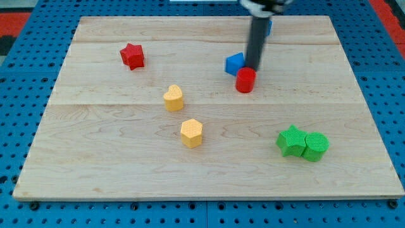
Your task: Push the blue triangle into the blue cube
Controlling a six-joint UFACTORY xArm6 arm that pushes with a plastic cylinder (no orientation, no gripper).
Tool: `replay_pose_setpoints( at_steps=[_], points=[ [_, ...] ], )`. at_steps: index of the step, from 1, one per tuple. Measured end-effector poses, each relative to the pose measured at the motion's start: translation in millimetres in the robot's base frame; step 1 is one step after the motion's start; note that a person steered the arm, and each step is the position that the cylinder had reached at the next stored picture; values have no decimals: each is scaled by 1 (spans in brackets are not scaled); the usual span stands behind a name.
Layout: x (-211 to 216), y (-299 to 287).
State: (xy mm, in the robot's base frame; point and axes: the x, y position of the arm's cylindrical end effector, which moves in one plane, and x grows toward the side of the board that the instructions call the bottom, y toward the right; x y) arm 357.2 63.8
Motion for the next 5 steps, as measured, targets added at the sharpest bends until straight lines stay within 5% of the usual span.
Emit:
replay_pose_setpoints(
  at_steps=[3, 4, 5],
  points=[
    [-4, -129],
    [-25, -127],
    [-41, -46]
  ],
)
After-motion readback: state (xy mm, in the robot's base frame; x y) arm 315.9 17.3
